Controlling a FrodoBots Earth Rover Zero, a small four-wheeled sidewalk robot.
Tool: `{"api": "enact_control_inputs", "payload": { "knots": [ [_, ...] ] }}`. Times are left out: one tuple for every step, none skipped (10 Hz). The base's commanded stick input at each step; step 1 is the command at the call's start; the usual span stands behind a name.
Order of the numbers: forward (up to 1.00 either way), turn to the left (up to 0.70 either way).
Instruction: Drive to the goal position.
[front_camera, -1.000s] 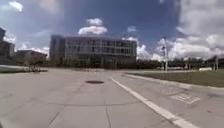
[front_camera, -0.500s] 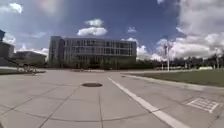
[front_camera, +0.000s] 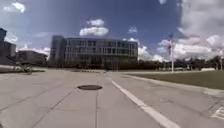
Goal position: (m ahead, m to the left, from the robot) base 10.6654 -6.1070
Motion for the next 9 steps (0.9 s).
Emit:
{"api": "enact_control_inputs", "payload": {
  "knots": [
    [1.0, 0.0],
    [1.0, 0.0],
    [1.0, 0.0],
    [1.0, 0.0],
    [1.0, 0.0],
    [1.0, -0.15],
    [1.0, -0.36],
    [1.0, -0.34],
    [1.0, -0.18]
  ]
}}
